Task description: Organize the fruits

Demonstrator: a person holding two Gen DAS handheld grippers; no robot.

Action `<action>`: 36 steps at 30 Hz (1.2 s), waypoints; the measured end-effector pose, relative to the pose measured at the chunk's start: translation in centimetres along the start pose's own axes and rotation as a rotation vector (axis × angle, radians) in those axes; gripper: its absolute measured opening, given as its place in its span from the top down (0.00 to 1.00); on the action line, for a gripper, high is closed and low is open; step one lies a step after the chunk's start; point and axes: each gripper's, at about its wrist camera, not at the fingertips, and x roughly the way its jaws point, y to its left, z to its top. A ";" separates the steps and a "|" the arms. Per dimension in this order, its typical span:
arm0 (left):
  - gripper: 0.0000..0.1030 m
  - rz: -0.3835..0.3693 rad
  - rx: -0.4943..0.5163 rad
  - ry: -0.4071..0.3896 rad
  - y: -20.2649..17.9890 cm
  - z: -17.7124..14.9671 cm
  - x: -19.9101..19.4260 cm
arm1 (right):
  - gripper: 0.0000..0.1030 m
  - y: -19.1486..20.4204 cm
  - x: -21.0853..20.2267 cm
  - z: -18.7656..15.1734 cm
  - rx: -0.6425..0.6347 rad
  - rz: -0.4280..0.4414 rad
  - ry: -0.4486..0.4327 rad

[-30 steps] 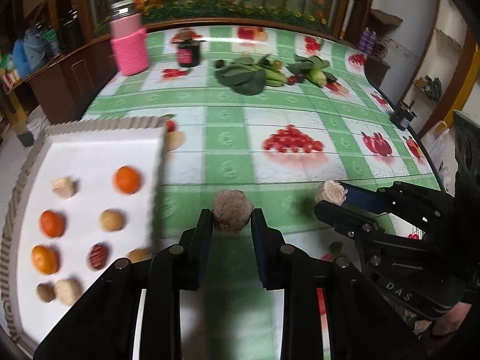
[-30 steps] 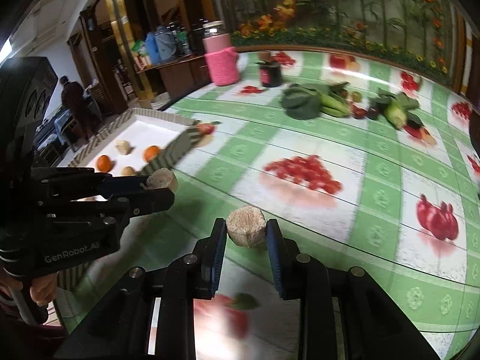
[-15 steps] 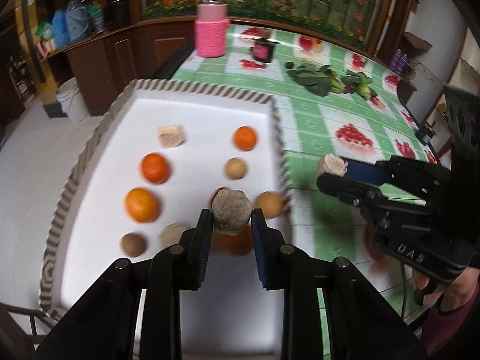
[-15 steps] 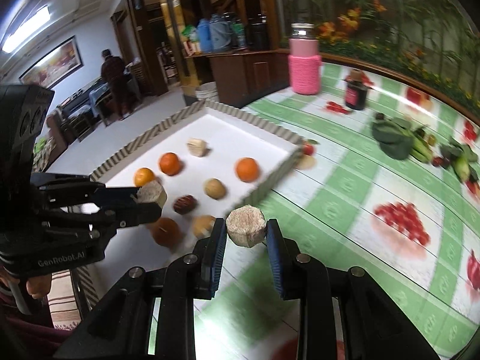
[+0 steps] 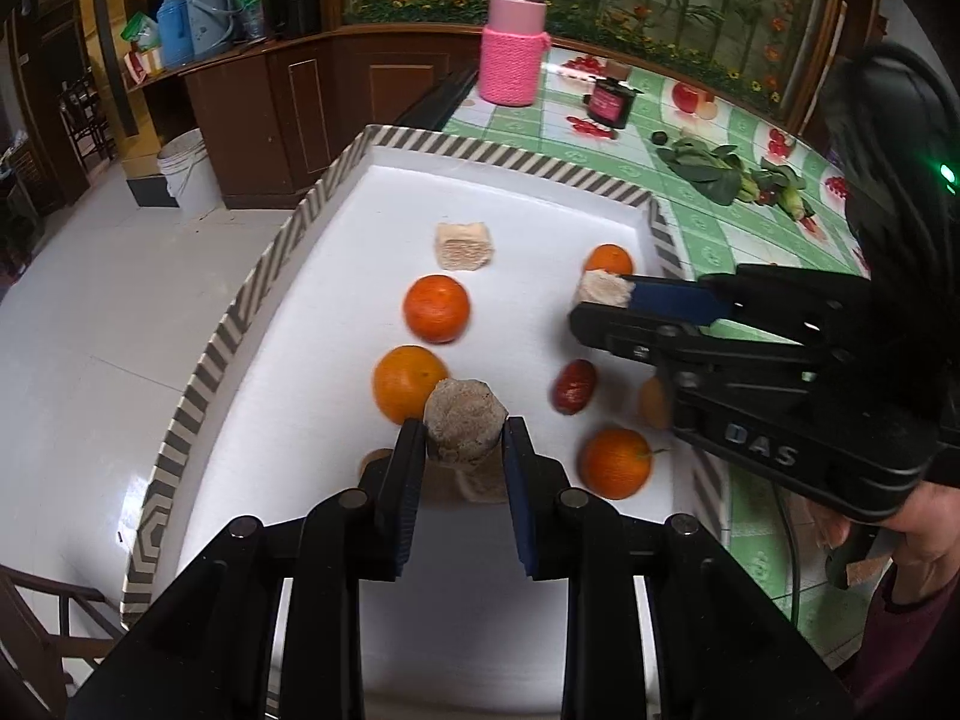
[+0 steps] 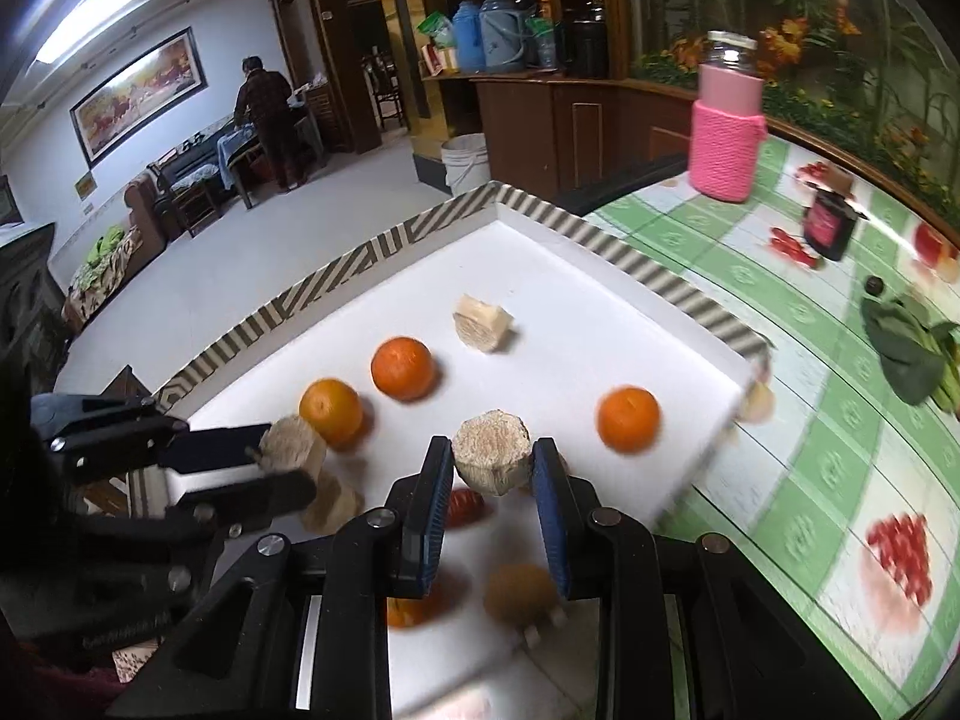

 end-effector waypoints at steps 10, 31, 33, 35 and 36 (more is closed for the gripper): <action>0.77 0.015 -0.008 0.002 0.4 0.1 0.7 | 0.72 0.3 4.0 1.2 -0.039 -0.001 0.060; 0.29 0.082 -0.041 -0.083 -0.5 -0.1 -0.8 | 0.37 -1.2 -5.4 -3.0 0.090 -0.048 -0.115; 0.29 0.081 -0.040 -0.093 -0.9 -0.2 -1.0 | 0.32 -1.4 -6.3 -3.7 0.106 -0.058 -0.130; 0.29 0.075 -0.038 -0.100 -1.3 -0.2 -1.2 | 0.29 -1.8 -7.3 -4.5 0.131 -0.063 -0.148; 0.28 0.072 -0.035 -0.103 -1.5 -0.2 -1.4 | 0.28 -2.1 -7.7 -4.9 0.144 -0.066 -0.155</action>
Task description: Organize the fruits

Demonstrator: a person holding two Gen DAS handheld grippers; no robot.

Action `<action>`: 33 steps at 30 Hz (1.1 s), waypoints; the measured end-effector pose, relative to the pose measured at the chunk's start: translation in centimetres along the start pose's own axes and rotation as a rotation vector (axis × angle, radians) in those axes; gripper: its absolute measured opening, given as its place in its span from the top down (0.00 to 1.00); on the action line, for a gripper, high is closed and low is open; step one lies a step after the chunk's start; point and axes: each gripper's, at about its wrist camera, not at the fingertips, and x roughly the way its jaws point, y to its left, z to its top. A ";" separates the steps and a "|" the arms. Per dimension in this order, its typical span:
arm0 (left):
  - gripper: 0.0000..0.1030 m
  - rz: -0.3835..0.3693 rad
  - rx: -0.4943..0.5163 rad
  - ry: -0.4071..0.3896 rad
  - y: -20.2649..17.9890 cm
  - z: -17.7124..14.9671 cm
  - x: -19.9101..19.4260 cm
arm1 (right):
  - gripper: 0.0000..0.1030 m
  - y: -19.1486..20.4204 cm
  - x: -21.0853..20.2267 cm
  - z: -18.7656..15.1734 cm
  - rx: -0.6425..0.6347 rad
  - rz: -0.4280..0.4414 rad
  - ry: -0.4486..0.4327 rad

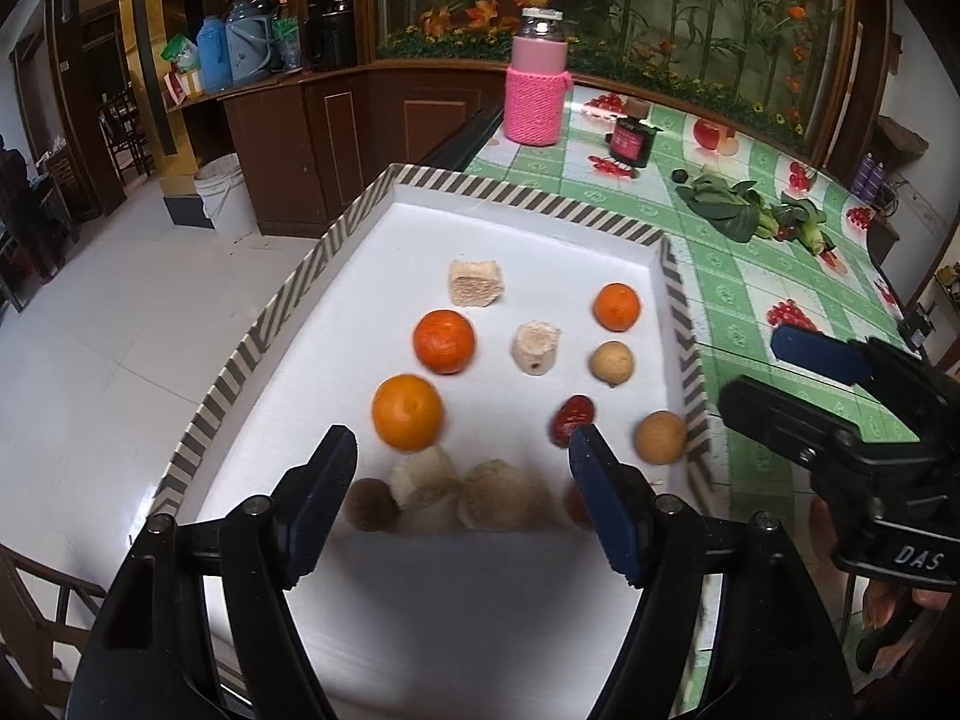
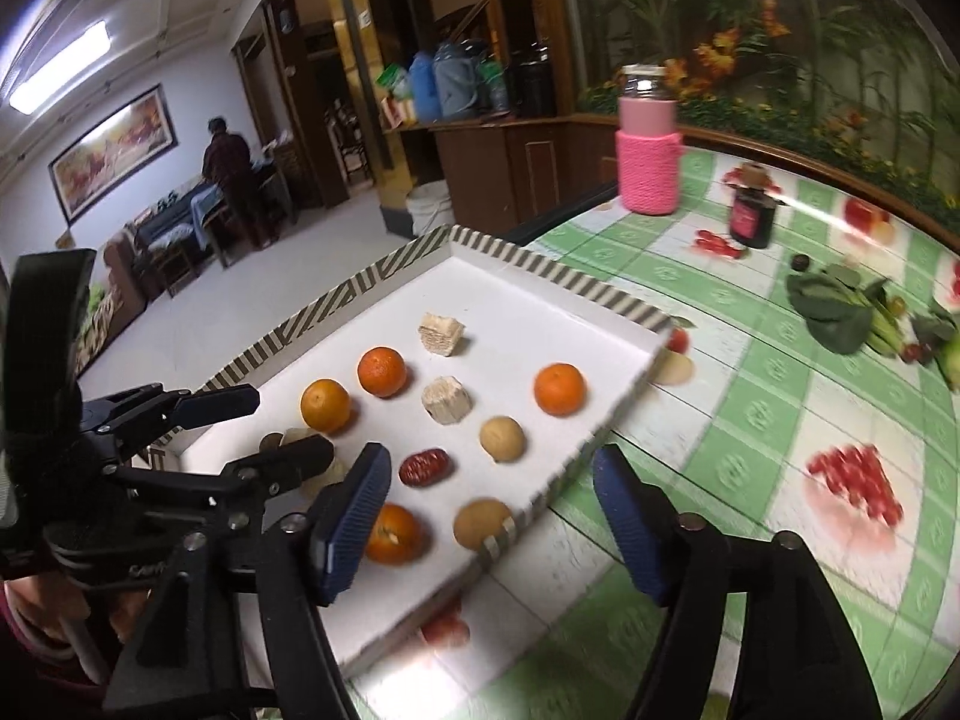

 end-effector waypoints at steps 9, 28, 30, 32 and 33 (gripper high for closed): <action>0.26 -0.013 0.012 -0.029 -1.8 -0.1 -1.2 | 0.26 -1.4 -2.1 -2.1 0.064 -0.019 -0.004; 0.26 -0.013 0.039 -0.050 -3.4 -0.4 -2.2 | 0.26 -1.5 -3.0 -3.0 0.062 -0.016 0.002; 0.26 -0.014 0.038 -0.049 -3.5 -0.4 -2.2 | 0.26 -1.4 -3.0 -3.0 0.061 -0.014 0.000; 0.26 -0.013 0.040 -0.050 -3.5 -0.4 -2.2 | 0.26 -1.4 -3.1 -2.9 0.059 -0.014 -0.002; 0.26 -0.012 0.040 -0.050 -3.5 -0.4 -2.2 | 0.26 -1.3 -3.1 -2.9 0.060 -0.013 -0.003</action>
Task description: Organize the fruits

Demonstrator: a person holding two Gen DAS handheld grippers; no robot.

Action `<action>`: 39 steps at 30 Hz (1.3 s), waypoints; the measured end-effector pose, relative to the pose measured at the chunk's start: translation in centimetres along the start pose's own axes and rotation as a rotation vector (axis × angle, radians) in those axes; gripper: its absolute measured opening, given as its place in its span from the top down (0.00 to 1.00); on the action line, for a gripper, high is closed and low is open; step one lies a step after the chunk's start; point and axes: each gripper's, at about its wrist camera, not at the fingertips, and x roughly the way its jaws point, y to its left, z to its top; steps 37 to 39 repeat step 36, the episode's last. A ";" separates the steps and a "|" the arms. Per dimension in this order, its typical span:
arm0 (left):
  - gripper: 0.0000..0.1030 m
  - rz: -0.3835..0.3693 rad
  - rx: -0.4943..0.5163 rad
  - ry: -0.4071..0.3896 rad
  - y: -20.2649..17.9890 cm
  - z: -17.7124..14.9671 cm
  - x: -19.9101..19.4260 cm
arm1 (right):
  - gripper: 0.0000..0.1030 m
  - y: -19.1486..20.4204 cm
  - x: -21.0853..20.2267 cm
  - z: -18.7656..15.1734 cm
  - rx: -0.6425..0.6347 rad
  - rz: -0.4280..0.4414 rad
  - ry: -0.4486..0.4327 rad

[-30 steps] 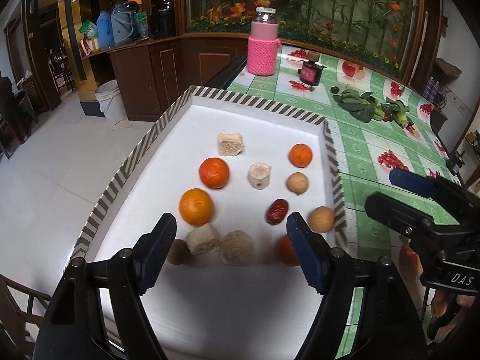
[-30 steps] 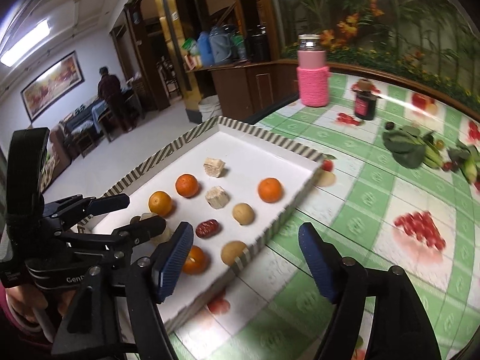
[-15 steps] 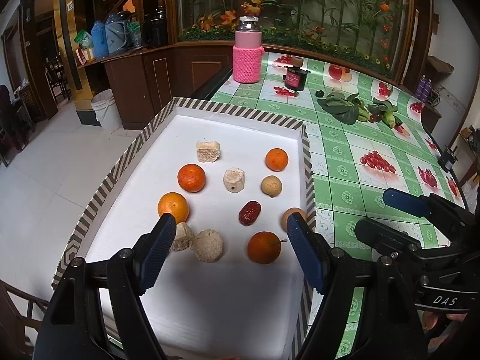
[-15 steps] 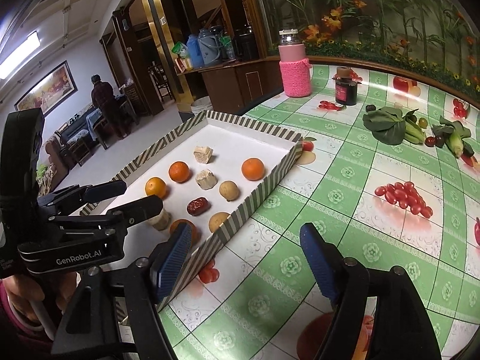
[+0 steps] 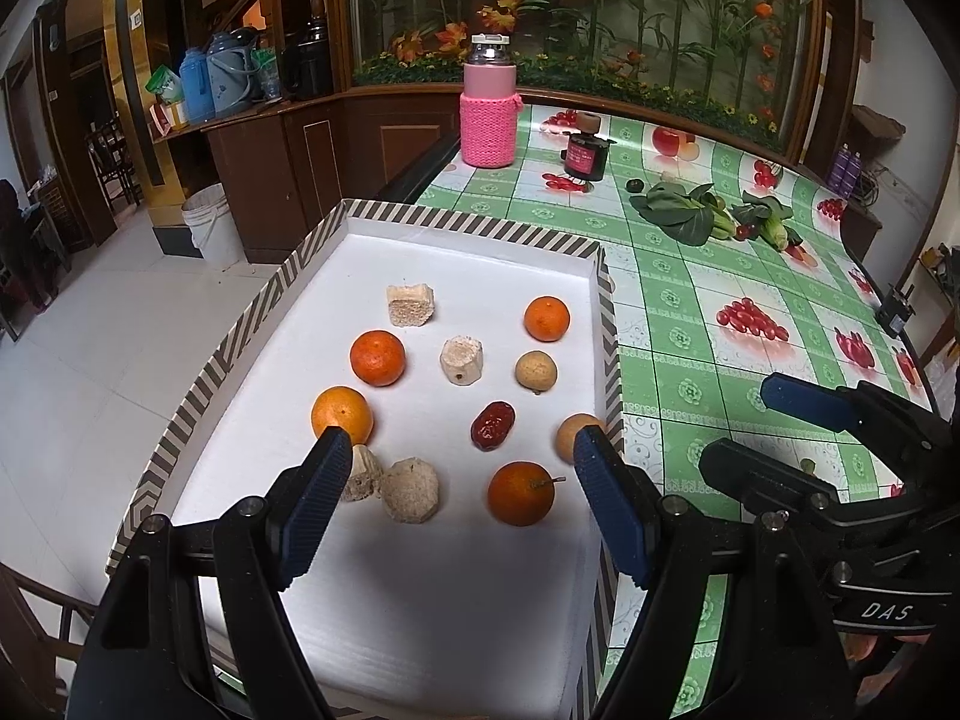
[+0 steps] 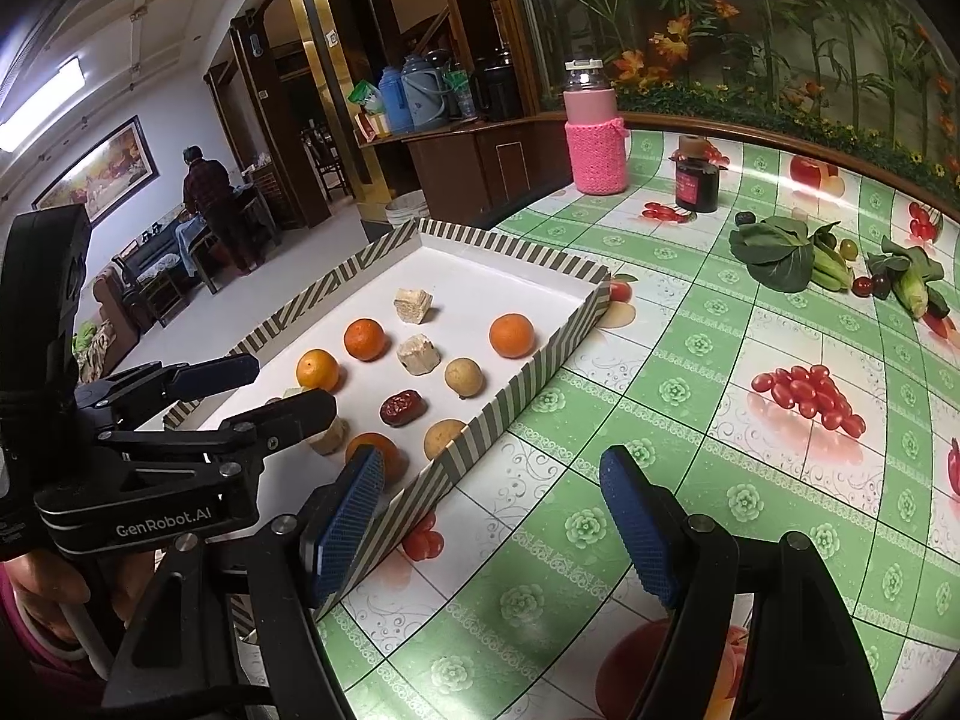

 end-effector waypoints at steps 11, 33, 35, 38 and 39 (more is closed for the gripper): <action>0.26 0.008 0.005 0.000 0.1 0.0 -0.2 | 0.26 0.1 0.4 -0.2 -0.005 0.006 0.012; 0.26 0.029 0.045 -0.019 -0.9 -0.1 -0.3 | 0.26 -0.7 -0.1 -0.6 0.006 -0.001 0.012; 0.26 0.011 0.059 -0.010 -1.8 0.1 -0.3 | 0.26 -1.6 -0.6 -0.8 0.018 -0.020 0.005; 0.26 0.001 0.061 -0.004 -2.3 0.3 -0.2 | 0.26 -2.1 -0.9 -0.8 0.024 -0.030 0.003; 0.26 0.001 0.061 -0.004 -2.3 0.3 -0.2 | 0.26 -2.1 -0.9 -0.8 0.024 -0.030 0.003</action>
